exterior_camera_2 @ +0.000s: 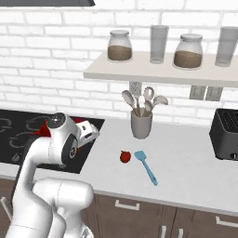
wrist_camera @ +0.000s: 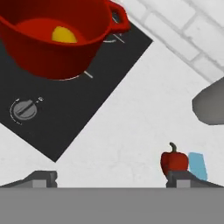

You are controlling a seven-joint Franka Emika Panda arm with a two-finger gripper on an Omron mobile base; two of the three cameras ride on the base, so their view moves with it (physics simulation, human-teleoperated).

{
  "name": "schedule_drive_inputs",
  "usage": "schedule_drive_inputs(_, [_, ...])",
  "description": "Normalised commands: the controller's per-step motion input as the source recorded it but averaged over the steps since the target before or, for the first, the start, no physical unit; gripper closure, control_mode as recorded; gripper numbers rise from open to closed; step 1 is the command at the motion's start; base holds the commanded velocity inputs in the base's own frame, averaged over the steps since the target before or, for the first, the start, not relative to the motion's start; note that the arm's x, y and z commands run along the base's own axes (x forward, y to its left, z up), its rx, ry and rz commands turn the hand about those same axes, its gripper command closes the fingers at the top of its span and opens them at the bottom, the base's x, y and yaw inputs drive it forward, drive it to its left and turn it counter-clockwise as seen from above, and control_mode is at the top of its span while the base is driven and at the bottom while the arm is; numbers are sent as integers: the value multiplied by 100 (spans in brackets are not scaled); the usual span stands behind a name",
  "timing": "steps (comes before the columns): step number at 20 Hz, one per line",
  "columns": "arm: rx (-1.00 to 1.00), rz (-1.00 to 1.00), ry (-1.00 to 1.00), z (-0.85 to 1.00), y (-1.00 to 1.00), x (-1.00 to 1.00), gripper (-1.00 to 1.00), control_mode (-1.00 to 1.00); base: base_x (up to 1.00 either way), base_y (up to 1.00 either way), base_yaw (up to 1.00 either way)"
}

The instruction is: Put the lemon and bell pepper in the pot. Retrieve the spatula and lightly stir the vegetables in the pot.

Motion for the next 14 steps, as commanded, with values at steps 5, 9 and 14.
schedule_drive_inputs(5, [-10,-13,18,-28,-94,28,-100,-100,0,0,0])
schedule_drive_inputs(9, [-1,-19,3,-25,-96,46,-100,-100,0,0,0])
schedule_drive_inputs(14, [0,-15,3,-47,-56,54,-100,-100,0,0,0])
